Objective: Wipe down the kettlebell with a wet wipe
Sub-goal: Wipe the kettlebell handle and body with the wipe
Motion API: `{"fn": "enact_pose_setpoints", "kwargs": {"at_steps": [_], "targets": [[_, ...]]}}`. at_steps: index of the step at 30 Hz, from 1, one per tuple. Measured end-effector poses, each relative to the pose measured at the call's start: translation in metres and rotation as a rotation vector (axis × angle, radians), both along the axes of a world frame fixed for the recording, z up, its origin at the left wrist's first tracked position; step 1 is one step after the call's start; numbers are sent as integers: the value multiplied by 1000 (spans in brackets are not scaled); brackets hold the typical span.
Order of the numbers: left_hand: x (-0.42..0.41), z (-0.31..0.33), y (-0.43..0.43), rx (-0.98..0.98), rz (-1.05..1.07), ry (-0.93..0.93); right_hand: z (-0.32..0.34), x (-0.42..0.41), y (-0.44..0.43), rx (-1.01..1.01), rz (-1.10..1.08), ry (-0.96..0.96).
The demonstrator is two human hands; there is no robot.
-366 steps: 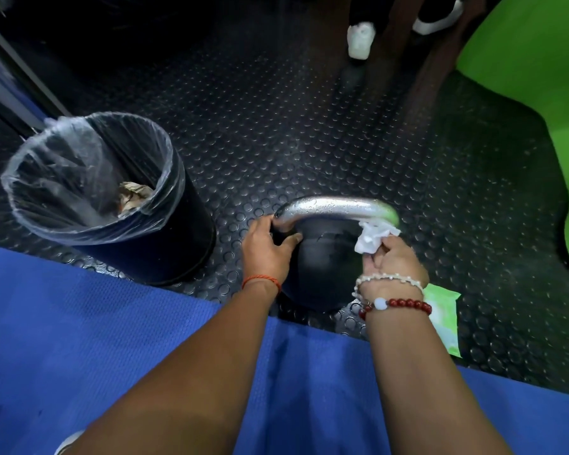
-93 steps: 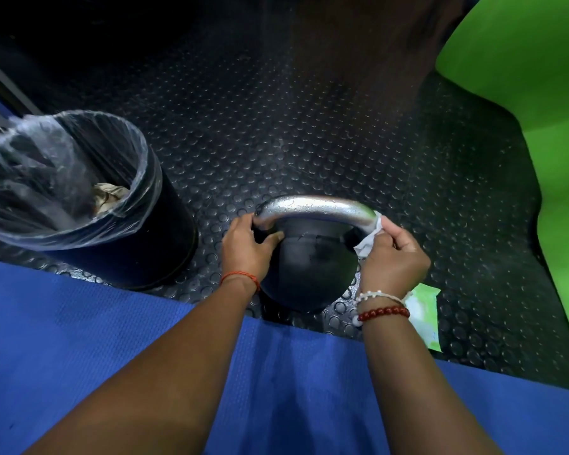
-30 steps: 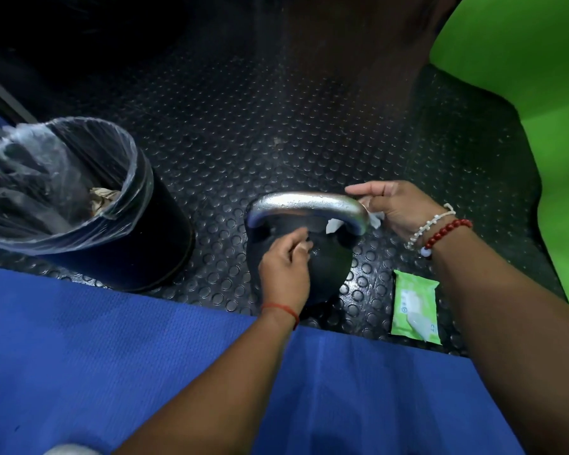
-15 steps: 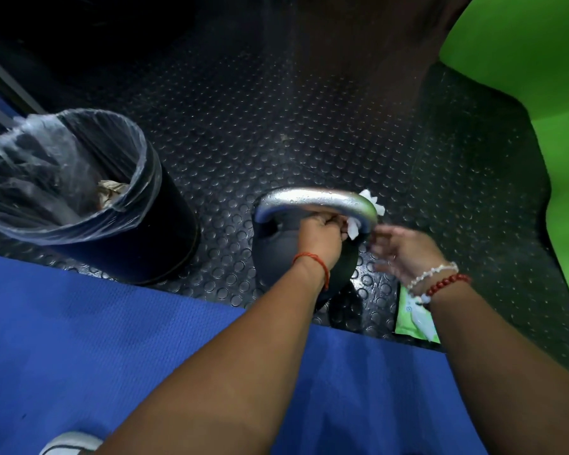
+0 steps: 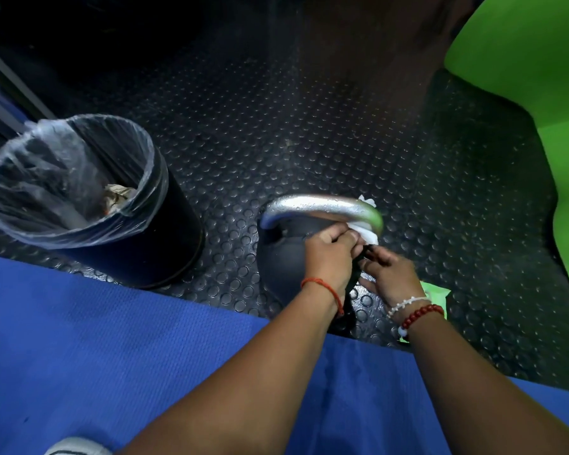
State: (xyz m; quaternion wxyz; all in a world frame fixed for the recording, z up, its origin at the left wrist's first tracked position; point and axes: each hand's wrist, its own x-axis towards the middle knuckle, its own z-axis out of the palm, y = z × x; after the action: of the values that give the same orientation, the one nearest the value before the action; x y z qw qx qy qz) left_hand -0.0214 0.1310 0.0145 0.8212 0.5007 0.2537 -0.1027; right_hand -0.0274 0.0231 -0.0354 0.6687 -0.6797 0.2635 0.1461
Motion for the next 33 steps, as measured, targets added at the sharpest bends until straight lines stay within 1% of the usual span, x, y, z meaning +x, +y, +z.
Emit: {"fn": "enact_pose_setpoints", "kwargs": {"at_steps": [4,9,15,20,24,29,33], "targets": [[9,11,5,-16,27,37,-9,3,-2,-75,5,-8],[3,20,9,-130,23,59,-18,4,-3,-130,16,-20],[-1,30,9,-178,11,118,-22,6,-3,-162,10,9],[4,35,11,-228,87,145,-24,6,-2,-160,9,11],[-8,37,7,-291,73,180,-26,6,-3,-200,21,4],[-1,40,7,-270,92,180,-28,5,-4,-190,23,5],[-9,40,8,-305,77,181,-30,6,-4,-182,30,-18]]}}
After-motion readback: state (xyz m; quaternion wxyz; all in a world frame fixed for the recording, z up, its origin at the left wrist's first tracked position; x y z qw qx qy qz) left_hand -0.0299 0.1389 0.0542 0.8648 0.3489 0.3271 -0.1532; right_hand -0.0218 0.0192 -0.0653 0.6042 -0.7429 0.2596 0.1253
